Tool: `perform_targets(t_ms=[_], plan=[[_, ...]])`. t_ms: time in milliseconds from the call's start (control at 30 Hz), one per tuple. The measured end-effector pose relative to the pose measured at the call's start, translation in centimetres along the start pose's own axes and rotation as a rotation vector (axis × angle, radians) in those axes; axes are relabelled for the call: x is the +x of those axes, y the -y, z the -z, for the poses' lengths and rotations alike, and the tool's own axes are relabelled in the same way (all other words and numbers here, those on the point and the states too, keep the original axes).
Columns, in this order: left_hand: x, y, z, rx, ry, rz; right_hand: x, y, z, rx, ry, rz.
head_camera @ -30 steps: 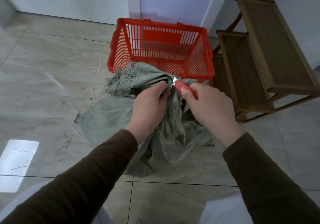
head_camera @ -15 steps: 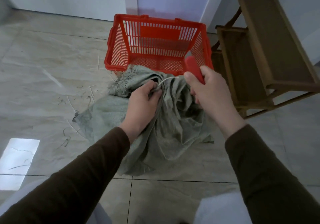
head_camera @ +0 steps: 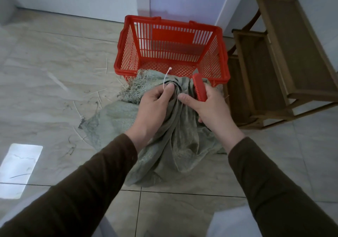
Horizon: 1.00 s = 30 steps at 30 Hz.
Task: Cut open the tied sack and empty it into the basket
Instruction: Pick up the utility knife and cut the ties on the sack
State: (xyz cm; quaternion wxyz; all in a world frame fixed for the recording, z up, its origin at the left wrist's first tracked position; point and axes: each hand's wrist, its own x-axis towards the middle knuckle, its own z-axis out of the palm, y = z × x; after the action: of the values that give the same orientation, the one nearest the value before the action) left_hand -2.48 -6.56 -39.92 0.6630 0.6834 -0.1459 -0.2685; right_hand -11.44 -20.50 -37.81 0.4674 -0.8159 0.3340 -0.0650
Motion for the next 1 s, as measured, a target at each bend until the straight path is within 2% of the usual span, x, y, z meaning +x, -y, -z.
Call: perform_targets(t_ms=[100, 233, 433, 500, 633, 700, 800, 867, 1000], plan=[[0.1, -0.3, -0.3, 0.021, -0.003, 0.056, 0.0, 0.2, -0.5, -0.059, 0.055, -0.037], [0.6, -0.2, 0.4, 0.123, 0.03, 0.089, 0.4, -0.3, -0.4, 0.119, 0.0, -0.093], [2.1, 0.6, 5.2, 0.231, -0.065, 0.12, 0.7, -1.0, -0.4, 0.306, -0.033, -0.158], [2.7, 0.9, 7.7, 0.271, -0.164, 0.132, 0.7, -1.0, -0.5, 0.332, -0.028, -0.149], [3.6, 1.0, 13.2, 0.282, -0.53, 0.096, 0.8, -1.0, -0.9, 0.357, -0.021, -0.137], [3.4, 1.0, 14.8, 0.271, -0.596, 0.158, 0.9, -0.9, -1.1, 0.37, -0.019, -0.146], [2.8, 1.2, 14.9, 0.293, -0.541, 0.244, 1.0, -0.5, -1.5, 0.396, -0.015, -0.13], [2.5, 1.0, 13.4, 0.35, -0.479, 0.232, 1.0, -0.1, -1.9, 0.425, -0.012, -0.117], [1.8, 0.1, 8.8, 0.307, -0.208, 0.142, 0.7, 0.5, -3.0, 0.489, -0.01, -0.132]])
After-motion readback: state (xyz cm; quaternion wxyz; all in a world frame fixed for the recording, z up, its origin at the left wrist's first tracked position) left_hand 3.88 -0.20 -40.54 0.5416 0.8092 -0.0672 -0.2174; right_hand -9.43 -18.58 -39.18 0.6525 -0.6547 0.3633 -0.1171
